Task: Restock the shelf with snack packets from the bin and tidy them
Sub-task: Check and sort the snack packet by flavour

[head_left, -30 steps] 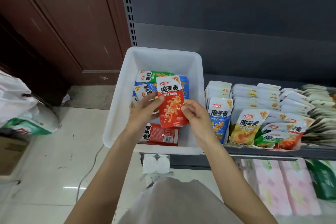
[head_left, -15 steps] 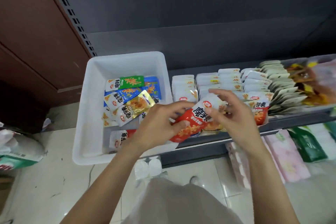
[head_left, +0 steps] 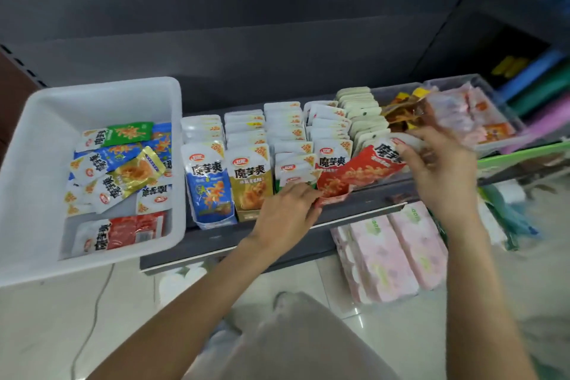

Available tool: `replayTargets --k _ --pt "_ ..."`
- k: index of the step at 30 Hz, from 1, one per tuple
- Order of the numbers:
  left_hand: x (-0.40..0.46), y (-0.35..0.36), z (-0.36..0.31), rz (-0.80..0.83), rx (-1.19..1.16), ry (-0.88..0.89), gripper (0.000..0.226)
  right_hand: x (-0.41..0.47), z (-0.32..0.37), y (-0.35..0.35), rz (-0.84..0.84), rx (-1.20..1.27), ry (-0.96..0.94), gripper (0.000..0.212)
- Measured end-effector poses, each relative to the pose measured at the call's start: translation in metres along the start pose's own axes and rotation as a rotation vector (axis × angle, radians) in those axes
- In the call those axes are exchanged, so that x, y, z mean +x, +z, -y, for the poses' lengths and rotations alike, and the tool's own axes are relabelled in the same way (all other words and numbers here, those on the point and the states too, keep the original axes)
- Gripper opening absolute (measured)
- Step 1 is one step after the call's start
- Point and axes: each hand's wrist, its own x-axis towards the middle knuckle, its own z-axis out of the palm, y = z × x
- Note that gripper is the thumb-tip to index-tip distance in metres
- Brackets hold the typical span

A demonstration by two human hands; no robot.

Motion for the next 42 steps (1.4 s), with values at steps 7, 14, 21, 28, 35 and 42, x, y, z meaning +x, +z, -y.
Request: replayTargets --k 7,14,21,28,35,42 --pt "-0.001 0.031 -0.012 0.163 0.083 -0.085 0.044 0.040 0.001 0.070 0.193 -0.349 -0.303 0.013" --pt "-0.006 0.039 -0.014 0.101 0.072 -0.106 0.047 0.037 -0.016 0.098 0.230 -0.622 -0.509 0.012" --pt "-0.005 0.035 -0.012 0.067 -0.008 -0.101 0.041 0.036 -0.016 0.099 0.122 -0.560 -0.328 0.035" --pt "-0.041 -0.031 0.010 -0.274 -0.314 -0.357 0.021 0.025 0.036 0.053 0.060 0.223 -0.078 0.017" --pt "-0.115 -0.121 0.111 -0.664 -0.053 -0.638 0.023 0.018 0.152 0.111 0.575 0.541 -0.177 0.011" --pt "-0.163 -0.133 0.258 -0.217 0.045 -0.895 0.039 0.016 0.264 0.240 0.903 0.051 -0.631 0.031"
